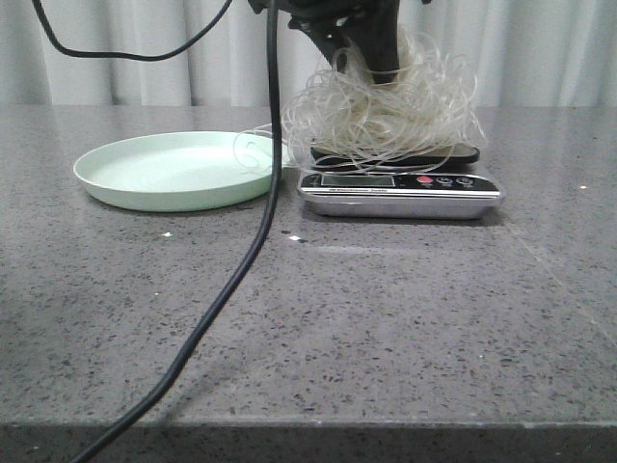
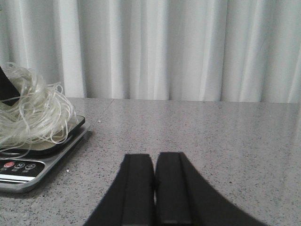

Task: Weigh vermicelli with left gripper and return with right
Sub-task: 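Lower the vermicelli onto the scale pan and open the left gripper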

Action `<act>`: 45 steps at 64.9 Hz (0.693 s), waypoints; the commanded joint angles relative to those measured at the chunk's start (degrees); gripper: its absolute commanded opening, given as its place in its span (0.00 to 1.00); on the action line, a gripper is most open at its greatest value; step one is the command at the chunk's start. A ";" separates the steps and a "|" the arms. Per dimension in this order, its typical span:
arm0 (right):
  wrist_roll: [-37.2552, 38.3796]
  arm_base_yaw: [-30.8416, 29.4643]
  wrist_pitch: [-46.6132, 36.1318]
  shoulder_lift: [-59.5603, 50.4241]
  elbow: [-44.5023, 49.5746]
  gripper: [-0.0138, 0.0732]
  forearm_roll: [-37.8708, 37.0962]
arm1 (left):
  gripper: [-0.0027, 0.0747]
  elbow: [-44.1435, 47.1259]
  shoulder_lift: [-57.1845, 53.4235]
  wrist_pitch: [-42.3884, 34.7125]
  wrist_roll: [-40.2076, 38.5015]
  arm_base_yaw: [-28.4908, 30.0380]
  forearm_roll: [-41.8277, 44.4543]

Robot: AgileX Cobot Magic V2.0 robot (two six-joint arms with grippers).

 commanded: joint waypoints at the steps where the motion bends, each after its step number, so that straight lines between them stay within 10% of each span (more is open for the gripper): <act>1: -0.41 -0.34 -4.15 -0.87 -0.44 0.35 -0.59 | 0.57 -2.94 -3.73 -2.51 -0.19 -0.39 -0.89; 45: -0.41 -0.34 -4.15 -0.87 -0.44 0.35 -0.59 | 0.56 -9.03 -18.12 6.62 -0.19 -0.29 7.61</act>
